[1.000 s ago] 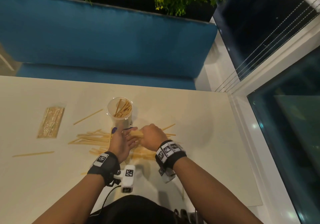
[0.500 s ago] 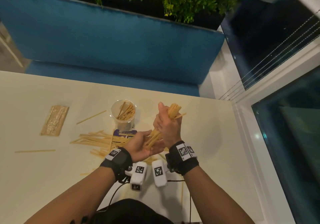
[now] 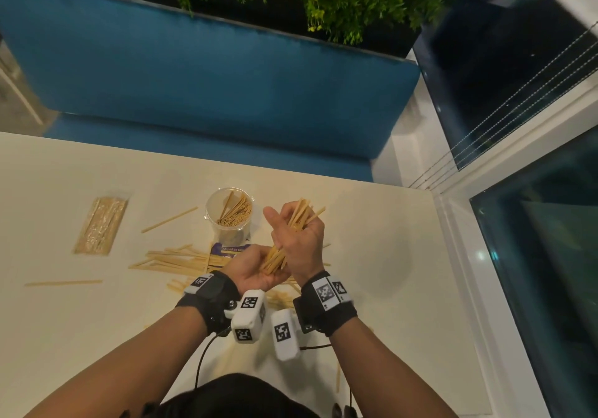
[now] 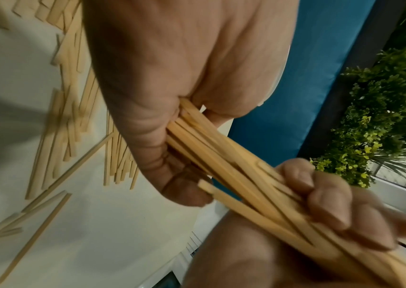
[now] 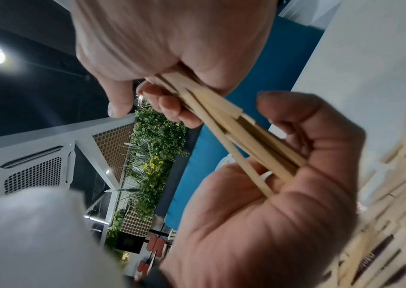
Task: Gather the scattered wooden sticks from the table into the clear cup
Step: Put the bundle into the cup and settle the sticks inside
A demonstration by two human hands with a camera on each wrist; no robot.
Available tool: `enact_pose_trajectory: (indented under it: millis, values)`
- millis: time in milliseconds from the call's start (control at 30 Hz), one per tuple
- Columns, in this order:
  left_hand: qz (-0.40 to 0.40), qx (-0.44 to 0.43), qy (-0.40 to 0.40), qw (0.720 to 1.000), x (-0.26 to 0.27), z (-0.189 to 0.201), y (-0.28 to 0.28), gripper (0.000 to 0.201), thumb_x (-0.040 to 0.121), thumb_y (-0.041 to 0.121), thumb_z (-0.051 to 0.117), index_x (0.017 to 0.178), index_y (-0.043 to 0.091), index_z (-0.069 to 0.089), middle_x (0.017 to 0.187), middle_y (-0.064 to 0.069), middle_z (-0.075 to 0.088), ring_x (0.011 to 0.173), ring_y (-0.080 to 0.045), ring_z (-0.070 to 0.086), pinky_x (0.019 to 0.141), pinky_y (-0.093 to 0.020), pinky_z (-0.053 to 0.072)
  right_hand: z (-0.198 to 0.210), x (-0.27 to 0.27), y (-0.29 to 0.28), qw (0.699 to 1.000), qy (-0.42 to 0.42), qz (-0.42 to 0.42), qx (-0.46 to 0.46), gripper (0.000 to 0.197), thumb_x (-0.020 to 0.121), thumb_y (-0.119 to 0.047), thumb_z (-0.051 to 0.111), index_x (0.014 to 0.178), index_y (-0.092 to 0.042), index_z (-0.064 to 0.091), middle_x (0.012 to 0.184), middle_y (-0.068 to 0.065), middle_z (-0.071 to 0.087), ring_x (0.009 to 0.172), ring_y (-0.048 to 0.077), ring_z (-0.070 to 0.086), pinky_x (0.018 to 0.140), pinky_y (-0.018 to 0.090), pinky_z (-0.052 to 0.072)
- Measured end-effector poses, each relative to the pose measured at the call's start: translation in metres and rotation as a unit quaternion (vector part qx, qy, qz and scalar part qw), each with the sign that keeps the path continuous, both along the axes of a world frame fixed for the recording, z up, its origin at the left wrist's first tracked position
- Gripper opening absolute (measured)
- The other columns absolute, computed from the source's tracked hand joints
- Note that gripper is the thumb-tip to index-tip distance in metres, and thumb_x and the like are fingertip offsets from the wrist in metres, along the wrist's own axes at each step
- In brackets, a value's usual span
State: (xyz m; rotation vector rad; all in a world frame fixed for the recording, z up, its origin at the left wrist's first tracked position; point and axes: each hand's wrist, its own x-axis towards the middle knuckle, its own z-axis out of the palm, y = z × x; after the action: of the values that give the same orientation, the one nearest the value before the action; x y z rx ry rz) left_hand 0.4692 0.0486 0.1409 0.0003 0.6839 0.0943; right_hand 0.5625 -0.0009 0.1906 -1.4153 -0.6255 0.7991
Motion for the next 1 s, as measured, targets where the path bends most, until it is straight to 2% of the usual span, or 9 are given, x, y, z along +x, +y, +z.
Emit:
enact_pose_trajectory:
  millis: [133,400,533,600,633,700,800,900,1000]
  values:
    - [-0.002,0.006,-0.039,0.999,-0.005,0.008,0.006,0.042,0.096,0.012,0.042,0.127,-0.006,0.063,0.12,-0.026,0.067,0.105,-0.037,0.071,0.1,-0.047,0.049,0.0,-0.001,-0.005,1.0,0.005,0.019,-0.017,0.037,0.09,-0.021,0.079,0.077,0.008,0.061,0.057,0.015,0.057,0.049,0.023,0.054,0.06,0.035,0.055]
    - [0.003,0.019,-0.09,0.996,-0.001,0.012,0.003,0.047,0.107,0.034,0.035,0.126,0.001,0.063,0.123,-0.022,0.067,0.11,-0.035,0.069,0.087,-0.048,0.06,0.001,-0.003,-0.006,0.998,-0.018,0.048,-0.035,0.051,0.097,-0.029,0.071,0.065,0.01,0.063,0.059,0.025,0.064,0.052,0.031,0.062,0.069,0.033,0.059]
    - [-0.008,0.05,-0.097,0.994,-0.003,0.007,0.006,0.043,0.106,0.04,0.04,0.129,0.011,0.062,0.119,-0.015,0.068,0.108,-0.029,0.069,0.094,-0.043,0.055,-0.007,-0.003,-0.009,0.993,-0.07,0.049,-0.085,0.045,0.096,-0.037,0.071,0.069,-0.001,0.072,0.064,0.01,0.072,0.065,0.027,0.072,0.074,0.029,0.06]
    - [-0.032,0.053,-0.083,0.995,-0.003,0.006,0.006,0.04,0.104,0.041,0.046,0.13,0.015,0.062,0.11,-0.01,0.069,0.095,-0.024,0.071,0.084,-0.036,0.058,-0.011,-0.001,-0.01,0.99,-0.074,0.044,-0.107,0.037,0.095,-0.037,0.072,0.076,-0.005,0.075,0.071,0.009,0.074,0.072,0.024,0.073,0.073,0.031,0.061]
    - [-0.047,0.072,-0.07,0.994,-0.002,0.008,0.005,0.035,0.103,0.04,0.047,0.126,0.018,0.063,0.098,-0.008,0.069,0.079,-0.02,0.07,0.067,-0.029,0.059,-0.015,0.0,-0.009,0.989,-0.071,0.043,-0.121,0.034,0.094,-0.04,0.073,0.081,-0.009,0.076,0.076,0.008,0.075,0.075,0.021,0.074,0.076,0.031,0.062]
    - [-0.052,0.175,-0.017,0.983,0.001,0.011,-0.001,0.025,0.105,0.035,0.044,0.117,0.027,0.064,0.072,-0.001,0.061,0.044,-0.011,0.053,0.034,-0.017,0.036,-0.022,0.0,-0.006,0.983,-0.065,0.043,-0.166,0.038,0.085,-0.059,0.074,0.092,-0.021,0.076,0.087,0.004,0.076,0.085,0.015,0.074,0.085,0.037,0.062]
    - [-0.027,0.3,0.065,0.951,0.005,0.006,-0.004,0.025,0.107,0.033,0.042,0.115,0.035,0.066,0.056,0.002,0.044,0.033,-0.005,0.029,0.032,-0.012,0.017,-0.026,-0.005,-0.003,0.97,-0.085,0.048,-0.224,0.055,0.072,-0.081,0.066,0.096,-0.032,0.072,0.102,-0.002,0.073,0.1,0.014,0.07,0.09,0.043,0.061]
    - [-0.042,0.331,0.131,0.933,0.005,-0.005,0.001,0.032,0.106,0.033,0.042,0.123,0.019,0.066,0.056,-0.001,0.038,0.034,-0.007,0.026,0.032,-0.014,0.019,-0.02,-0.006,-0.005,0.977,-0.1,0.027,-0.188,0.038,0.081,-0.062,0.074,0.092,-0.025,0.071,0.095,-0.005,0.074,0.092,0.011,0.071,0.086,0.04,0.061]
    - [-0.052,0.319,0.155,0.934,0.002,-0.004,0.005,0.033,0.105,0.033,0.045,0.091,0.01,0.064,0.055,-0.002,0.04,0.035,-0.008,0.026,0.032,-0.015,0.019,-0.009,-0.004,-0.012,0.985,-0.136,-0.007,-0.109,0.043,0.078,-0.041,0.088,0.107,-0.024,0.061,0.104,-0.007,0.068,0.094,0.012,0.067,0.079,0.028,0.059]
